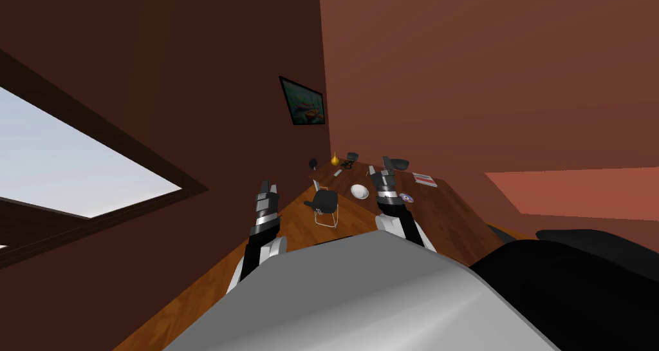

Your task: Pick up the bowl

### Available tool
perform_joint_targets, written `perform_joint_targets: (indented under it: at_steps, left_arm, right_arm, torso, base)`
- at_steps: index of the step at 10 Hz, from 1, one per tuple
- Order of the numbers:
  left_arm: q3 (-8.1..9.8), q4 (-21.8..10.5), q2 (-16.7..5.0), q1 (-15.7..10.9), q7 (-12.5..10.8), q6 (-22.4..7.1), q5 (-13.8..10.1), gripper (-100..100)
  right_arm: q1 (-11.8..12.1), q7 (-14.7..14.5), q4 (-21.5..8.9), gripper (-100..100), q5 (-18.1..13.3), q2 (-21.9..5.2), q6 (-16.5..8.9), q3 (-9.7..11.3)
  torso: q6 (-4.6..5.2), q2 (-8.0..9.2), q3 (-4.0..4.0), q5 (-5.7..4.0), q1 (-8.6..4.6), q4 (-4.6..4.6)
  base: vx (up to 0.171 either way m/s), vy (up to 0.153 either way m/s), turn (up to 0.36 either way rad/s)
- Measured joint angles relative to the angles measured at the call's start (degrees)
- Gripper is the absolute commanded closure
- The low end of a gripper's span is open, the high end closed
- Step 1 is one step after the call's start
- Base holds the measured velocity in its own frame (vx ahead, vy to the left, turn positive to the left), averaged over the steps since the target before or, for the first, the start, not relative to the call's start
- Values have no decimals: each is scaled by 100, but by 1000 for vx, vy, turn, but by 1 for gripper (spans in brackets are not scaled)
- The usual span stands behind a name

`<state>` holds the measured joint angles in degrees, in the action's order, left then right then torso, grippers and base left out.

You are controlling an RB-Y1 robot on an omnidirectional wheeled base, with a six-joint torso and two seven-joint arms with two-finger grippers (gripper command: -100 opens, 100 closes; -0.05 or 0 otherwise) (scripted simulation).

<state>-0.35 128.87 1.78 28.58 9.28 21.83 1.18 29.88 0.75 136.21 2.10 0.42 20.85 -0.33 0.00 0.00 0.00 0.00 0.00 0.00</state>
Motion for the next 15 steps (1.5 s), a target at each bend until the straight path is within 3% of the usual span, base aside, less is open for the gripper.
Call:
perform_joint_targets:
  at_steps: [6, 12, 15]
  left_arm:
    - [0, 0, 0, 0, 0, 0, 0, 0]
    - [0, 0, 0, 0, 0, 0, 0, 0]
    - [0, 0, 0, 0, 0, 0, 0, 0]
  right_arm:
    - [-55, -319, -701, -100, -143, -660, -21, 168]
    - [-135, -741, -1660, -100, -353, -1423, 65, 390]
    - [-213, -993, -2166, -100, -484, -1675, 105, 535]
  torso:
    - [0, 9, 6, 1, 6, 2]
    - [0, 10, 6, 3, 11, 2]
    - [0, 11, 7, 2, 9, 3]
  base:
    - [-36, 30, 10]
    - [-31, 37, 20]
    - [-33, 36, 32]
